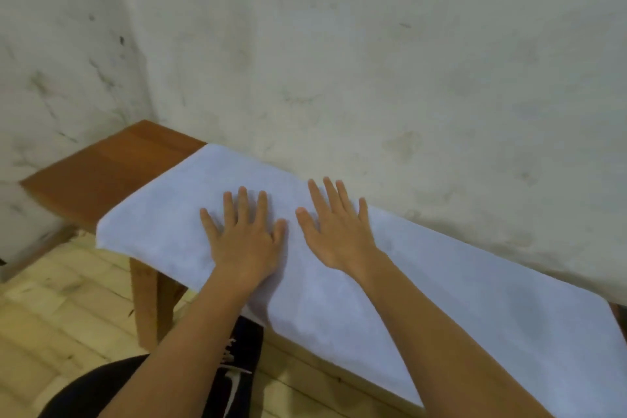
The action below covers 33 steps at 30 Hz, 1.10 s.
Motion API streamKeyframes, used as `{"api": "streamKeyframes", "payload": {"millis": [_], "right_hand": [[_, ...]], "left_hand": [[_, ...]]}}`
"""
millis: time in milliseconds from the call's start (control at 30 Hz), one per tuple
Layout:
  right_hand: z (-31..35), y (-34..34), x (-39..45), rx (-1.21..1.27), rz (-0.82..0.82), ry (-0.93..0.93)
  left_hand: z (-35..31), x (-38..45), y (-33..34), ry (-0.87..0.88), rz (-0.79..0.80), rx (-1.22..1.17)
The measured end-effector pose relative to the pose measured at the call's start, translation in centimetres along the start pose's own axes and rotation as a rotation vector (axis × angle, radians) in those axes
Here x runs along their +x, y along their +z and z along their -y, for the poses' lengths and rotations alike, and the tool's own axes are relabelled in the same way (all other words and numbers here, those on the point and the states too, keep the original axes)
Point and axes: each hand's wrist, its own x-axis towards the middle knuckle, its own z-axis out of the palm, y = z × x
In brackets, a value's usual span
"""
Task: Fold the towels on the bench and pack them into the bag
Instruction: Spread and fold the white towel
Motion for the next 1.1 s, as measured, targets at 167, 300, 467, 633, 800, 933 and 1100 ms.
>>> {"api": "streamKeyframes", "payload": {"millis": [167, 300, 467, 633, 800, 933, 1100], "right_hand": [[0.8, 2.2, 1.2, -0.061, 0.060, 0.047], [2.1, 0.9, 2.2, -0.064, 0.035, 0.075], [7.3, -0.7, 5.8, -0.090, -0.111, -0.054], [11.9, -0.3, 9.6, -0.181, -0.009, -0.382], [14.4, 0.5, 13.4, -0.161, 0.223, -0.445], [15.8, 0.9, 15.2, -0.118, 0.194, -0.446], [17.5, 1.8, 16.9, -0.258, 0.095, -0.487]], "left_hand": [[3.0, 0.5, -0.7, -0.045, 0.112, -0.069], [4.5, 1.0, -2.1, -0.020, 0.027, -0.202], [7.7, 1.7, -6.2, -0.120, -0.190, -0.347], [11.2, 1.4, -6.9, -0.361, -0.146, -0.196], [14.2, 1.6, -6.8, -0.498, -0.065, -0.326], [15.0, 1.7, -6.4, -0.495, -0.159, -0.471], [14.8, 2.3, -6.3, -0.374, -0.234, -0.553]]}}
